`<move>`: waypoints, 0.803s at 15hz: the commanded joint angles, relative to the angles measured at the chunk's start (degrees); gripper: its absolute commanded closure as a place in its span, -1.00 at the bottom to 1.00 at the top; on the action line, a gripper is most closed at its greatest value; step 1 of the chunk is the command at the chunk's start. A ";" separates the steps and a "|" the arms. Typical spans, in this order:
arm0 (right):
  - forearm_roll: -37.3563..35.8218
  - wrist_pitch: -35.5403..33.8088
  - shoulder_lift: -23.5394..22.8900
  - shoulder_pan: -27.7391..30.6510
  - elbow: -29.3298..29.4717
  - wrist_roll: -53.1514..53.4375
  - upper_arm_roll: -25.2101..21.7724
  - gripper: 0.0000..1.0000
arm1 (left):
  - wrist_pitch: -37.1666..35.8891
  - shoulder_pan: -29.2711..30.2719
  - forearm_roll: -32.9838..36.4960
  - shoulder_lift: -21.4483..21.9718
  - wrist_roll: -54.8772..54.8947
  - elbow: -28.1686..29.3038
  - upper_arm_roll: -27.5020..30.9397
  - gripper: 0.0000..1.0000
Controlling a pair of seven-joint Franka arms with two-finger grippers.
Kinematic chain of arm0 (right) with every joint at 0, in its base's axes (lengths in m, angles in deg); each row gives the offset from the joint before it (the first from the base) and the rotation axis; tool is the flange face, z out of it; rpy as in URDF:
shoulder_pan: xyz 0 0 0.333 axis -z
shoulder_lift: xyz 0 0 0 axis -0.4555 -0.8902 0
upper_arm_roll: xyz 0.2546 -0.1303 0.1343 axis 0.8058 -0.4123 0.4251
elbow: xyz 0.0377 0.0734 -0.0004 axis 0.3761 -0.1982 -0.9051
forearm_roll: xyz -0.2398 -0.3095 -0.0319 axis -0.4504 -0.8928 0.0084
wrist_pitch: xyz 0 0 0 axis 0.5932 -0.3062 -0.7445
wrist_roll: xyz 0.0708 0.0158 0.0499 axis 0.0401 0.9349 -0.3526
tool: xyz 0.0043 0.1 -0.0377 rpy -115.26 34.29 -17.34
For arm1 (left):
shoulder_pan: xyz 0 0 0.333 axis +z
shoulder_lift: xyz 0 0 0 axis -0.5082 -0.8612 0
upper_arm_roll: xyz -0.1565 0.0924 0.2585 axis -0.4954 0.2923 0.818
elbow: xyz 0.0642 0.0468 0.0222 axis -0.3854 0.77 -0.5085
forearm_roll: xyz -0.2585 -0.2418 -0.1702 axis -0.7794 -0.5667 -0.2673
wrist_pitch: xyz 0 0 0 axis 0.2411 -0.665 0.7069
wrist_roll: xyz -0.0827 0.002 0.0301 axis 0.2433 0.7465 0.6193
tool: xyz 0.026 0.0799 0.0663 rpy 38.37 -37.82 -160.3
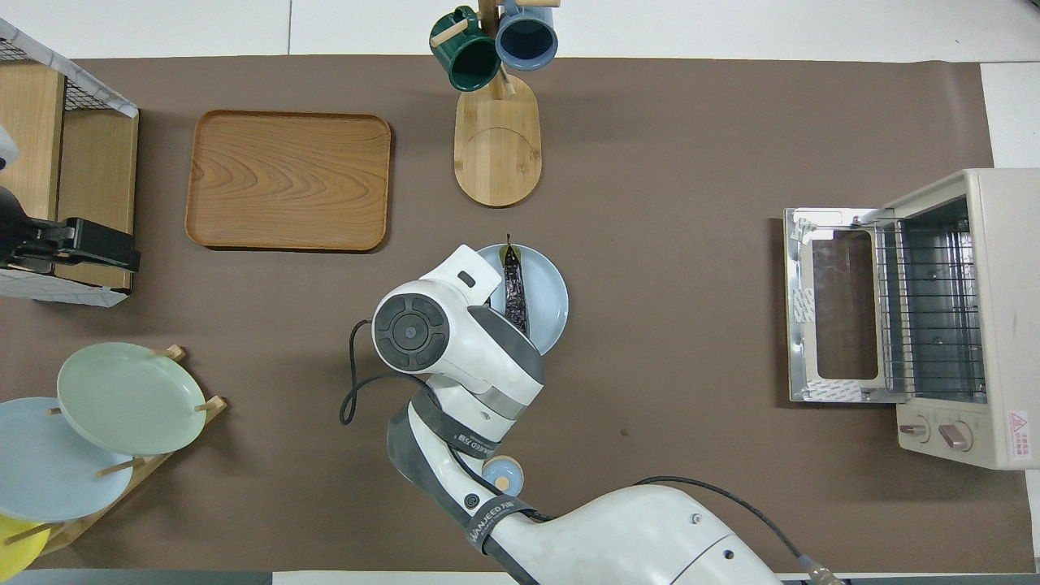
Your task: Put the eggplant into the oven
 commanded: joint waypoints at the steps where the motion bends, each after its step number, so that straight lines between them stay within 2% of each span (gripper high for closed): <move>1: -3.30 -3.16 1.08 -0.12 -0.53 0.27 -0.15 1.00 | 0.14 1.37 1.04 0.29 0.56 0.05 -0.77 -1.00; 4: -7.44 -15.44 1.34 -0.03 5.34 -0.08 -0.15 1.00 | 0.14 1.02 1.04 0.38 0.56 0.22 -0.77 -1.00; 5: -7.62 -18.09 1.43 -0.03 5.62 0.09 -0.15 1.00 | 0.14 1.02 1.04 0.38 0.56 0.22 -0.77 -1.00; 7: -7.80 -21.53 2.21 -0.04 5.10 0.44 -0.41 1.00 | 0.14 0.93 1.04 0.38 0.56 0.22 -0.77 -1.00; 10: -8.15 -29.25 6.16 2.94 3.88 0.53 -0.77 1.00 | 0.14 0.58 1.04 0.38 0.47 0.22 -0.69 -1.00; 12: -9.03 -30.25 10.81 6.62 -1.20 0.53 -0.85 1.00 | 0.14 0.23 1.04 0.38 0.47 0.22 -0.69 -1.00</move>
